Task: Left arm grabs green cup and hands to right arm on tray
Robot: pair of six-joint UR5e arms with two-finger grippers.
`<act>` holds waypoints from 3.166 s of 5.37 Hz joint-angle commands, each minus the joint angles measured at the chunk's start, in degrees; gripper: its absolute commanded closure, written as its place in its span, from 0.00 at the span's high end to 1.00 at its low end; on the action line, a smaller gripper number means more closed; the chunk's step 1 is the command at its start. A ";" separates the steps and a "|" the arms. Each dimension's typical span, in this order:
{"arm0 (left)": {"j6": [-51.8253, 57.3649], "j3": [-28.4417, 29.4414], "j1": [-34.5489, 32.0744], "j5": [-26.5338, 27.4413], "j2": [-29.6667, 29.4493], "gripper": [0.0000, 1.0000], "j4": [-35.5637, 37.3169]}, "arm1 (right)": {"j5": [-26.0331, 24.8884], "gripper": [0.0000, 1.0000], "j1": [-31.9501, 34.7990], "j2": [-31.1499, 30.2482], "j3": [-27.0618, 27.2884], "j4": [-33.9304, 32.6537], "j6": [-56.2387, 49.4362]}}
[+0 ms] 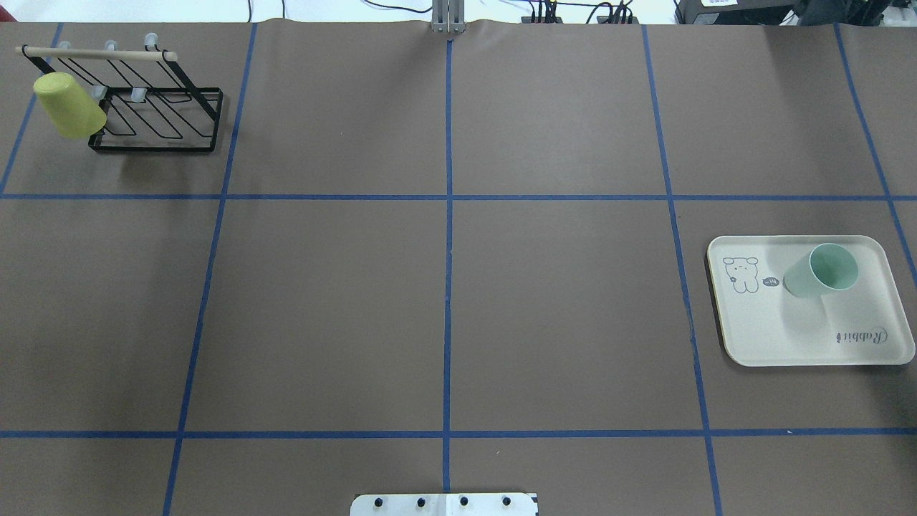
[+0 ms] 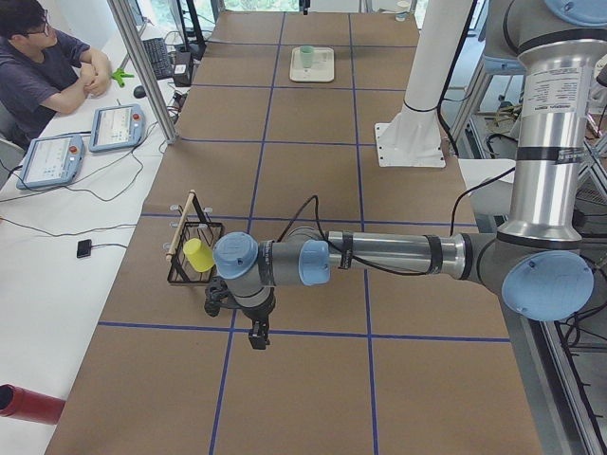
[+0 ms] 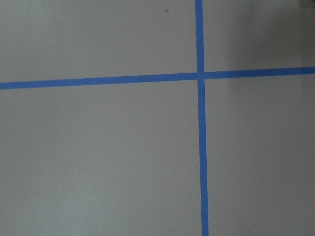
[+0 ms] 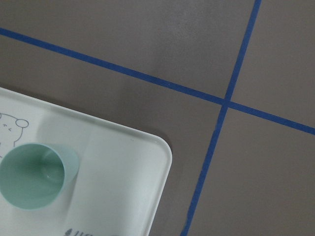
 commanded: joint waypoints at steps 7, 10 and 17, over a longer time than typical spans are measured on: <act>4.54 -14.97 -2.51 -1.03 8.21 1.00 -1.16 | -0.83 1.00 5.22 -2.77 -3.55 -0.38 -0.20; 4.63 -14.79 -2.60 -1.03 8.39 1.00 -1.07 | -4.92 1.00 5.22 -2.24 -0.99 -0.46 0.54; 4.54 -14.70 -2.51 -0.77 9.27 1.00 -1.07 | -5.32 1.00 5.22 -2.24 0.25 -0.38 2.13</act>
